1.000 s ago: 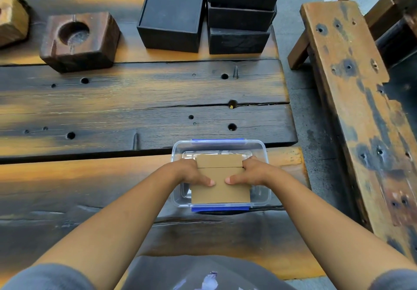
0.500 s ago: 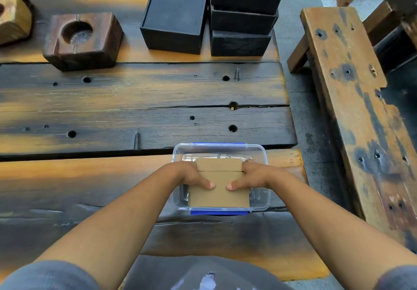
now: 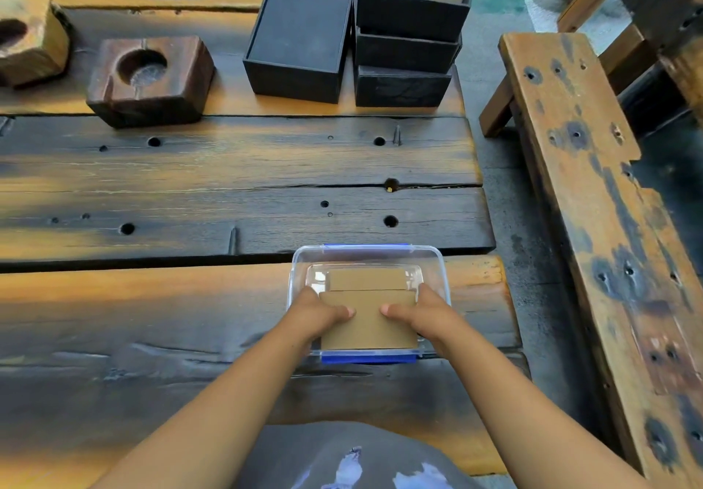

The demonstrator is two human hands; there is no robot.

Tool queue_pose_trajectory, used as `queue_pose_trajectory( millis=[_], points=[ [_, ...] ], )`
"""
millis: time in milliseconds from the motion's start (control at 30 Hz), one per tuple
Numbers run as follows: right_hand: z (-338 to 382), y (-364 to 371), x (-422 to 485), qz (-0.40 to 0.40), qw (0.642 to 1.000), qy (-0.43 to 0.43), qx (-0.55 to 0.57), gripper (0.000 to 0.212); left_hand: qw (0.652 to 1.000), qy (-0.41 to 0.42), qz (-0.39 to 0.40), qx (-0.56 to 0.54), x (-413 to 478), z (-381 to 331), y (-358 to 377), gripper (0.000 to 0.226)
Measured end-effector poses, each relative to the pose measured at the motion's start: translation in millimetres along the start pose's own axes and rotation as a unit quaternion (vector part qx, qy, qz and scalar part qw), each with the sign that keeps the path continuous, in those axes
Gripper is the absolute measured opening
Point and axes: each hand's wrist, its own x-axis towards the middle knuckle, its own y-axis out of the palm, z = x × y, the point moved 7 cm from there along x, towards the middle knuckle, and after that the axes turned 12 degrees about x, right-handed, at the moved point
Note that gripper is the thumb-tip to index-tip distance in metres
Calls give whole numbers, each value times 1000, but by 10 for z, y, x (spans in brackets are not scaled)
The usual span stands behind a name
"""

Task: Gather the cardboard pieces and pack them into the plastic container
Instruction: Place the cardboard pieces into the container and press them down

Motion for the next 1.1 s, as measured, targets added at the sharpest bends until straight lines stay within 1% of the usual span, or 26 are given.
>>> queue_pose_trajectory(
  millis=[67, 133, 200, 267, 333, 467, 500, 567, 667, 767, 833, 933, 1000, 1033, 1100],
  points=[
    [-64, 1, -27, -14, 999, 15, 43, 64, 995, -12, 9, -98, -28, 84, 30, 51],
    [-103, 51, -53, -18, 999, 26, 28, 65, 989, -21, 34, -140, -67, 91, 91, 50],
    [-121, 97, -90, -21, 999, 34, 9, 67, 990, -20, 45, -133, -93, 65, 134, 47],
    [-133, 103, -84, -22, 999, 37, 13, 70, 991, -18, 47, -127, -103, 50, 132, 44],
    [-123, 67, -76, -18, 999, 28, 18, 76, 990, -18, 51, -127, -108, 44, 110, 46],
    [-109, 72, -97, -4, 999, 38, -25, 105, 990, -35, 57, -122, -125, 83, 102, 45],
    [-119, 93, -100, 0, 999, 41, -32, 108, 990, -36, 59, -123, -129, 89, 109, 45],
    [-131, 105, -106, 3, 998, 48, -35, 103, 990, -35, 67, -121, -128, 89, 114, 42],
    [-112, 94, -114, 14, 999, 49, -6, 93, 990, -35, 80, -113, -148, 90, 88, 37],
    [-109, 63, -82, 14, 998, 48, -33, 89, 989, -37, 98, -105, -143, 83, 76, 35],
    [-97, 75, -75, 21, 998, 50, -41, 89, 990, -38, 110, -84, -142, 52, 63, 36],
    [-38, 63, -58, 36, 998, 52, -30, 85, 988, -48, 143, -40, -176, -12, 22, 30],
    [7, 23, -54, 44, 996, 69, -37, 82, 987, -58, 150, -18, -189, -52, -37, 29],
    [29, 6, -61, 50, 994, 80, -50, 79, 988, -54, 143, 12, -184, -80, -72, 31],
    [110, -15, -51, 61, 990, 71, -102, 77, 983, -12, 107, 149, -133, -184, -139, 36]
  ],
)
